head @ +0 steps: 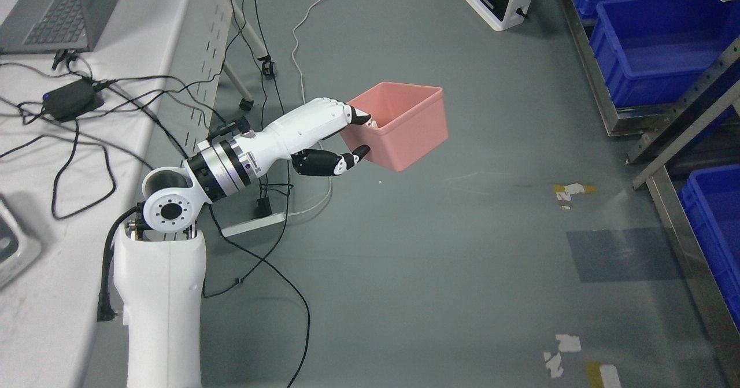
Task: Place storage box into left shelf container
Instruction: 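Hold the pink box in the left hand while turning toward the bin shelving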
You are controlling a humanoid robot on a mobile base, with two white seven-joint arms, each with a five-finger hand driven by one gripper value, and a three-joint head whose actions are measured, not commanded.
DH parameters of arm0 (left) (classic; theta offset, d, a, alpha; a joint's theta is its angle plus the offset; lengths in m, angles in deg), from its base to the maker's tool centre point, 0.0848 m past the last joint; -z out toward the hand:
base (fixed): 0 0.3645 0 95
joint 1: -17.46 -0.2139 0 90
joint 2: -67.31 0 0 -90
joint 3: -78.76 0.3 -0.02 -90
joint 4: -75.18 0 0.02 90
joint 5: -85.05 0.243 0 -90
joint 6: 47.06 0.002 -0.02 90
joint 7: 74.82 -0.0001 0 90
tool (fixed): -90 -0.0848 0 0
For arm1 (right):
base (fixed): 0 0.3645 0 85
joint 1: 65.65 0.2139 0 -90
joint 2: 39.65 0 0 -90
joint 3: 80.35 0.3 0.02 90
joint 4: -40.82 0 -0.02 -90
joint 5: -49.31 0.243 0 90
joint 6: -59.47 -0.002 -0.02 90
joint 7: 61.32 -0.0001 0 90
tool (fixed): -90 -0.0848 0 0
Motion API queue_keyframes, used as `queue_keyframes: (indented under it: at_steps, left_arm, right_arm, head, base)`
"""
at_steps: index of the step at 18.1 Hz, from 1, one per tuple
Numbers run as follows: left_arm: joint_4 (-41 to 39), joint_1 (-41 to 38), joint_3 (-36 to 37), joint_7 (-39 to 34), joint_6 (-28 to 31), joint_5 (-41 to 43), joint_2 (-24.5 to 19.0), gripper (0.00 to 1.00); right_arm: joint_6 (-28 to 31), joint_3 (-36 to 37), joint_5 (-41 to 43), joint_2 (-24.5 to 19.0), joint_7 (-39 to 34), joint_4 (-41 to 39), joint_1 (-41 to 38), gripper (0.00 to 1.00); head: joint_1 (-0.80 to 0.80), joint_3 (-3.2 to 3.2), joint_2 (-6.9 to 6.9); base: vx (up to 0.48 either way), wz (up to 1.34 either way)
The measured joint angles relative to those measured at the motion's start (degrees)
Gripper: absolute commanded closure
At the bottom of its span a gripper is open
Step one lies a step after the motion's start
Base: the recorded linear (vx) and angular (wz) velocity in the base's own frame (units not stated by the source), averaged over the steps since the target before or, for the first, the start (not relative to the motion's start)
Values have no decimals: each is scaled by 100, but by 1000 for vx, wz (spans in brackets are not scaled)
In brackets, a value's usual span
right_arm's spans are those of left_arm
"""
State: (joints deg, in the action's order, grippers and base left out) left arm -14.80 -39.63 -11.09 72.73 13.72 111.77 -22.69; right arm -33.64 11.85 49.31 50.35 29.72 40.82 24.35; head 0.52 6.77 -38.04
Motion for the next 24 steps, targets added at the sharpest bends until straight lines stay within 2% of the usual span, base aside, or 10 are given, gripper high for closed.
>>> queue_keyframes:
  at_steps: [5,12,21,24]
  left_arm:
    - [-11,-41,-6,0,14,0,0,98]
    - [-21,-119,-10,19,24,-4,0,98]
    - [-8,-506,288,62,43,10,0,98]
    - [38,-575,281,48,22,244,0,98]
  right_arm:
    - [0,0,0,0,0,0,0,1]
    - [0,0,0,0,0,0,-1,1]
    - [0,0,0,0,0,1,-1,1]
    - [0,0,0,0,0,0,-1,1]
  head:
    - [0,0,0]
    - [0,0,0]
    - [0,0,1]
    - [0,0,2]
  base:
    - [415,-497]
    - [354,-1056]
    - [269,-929]
    - [236,-757]
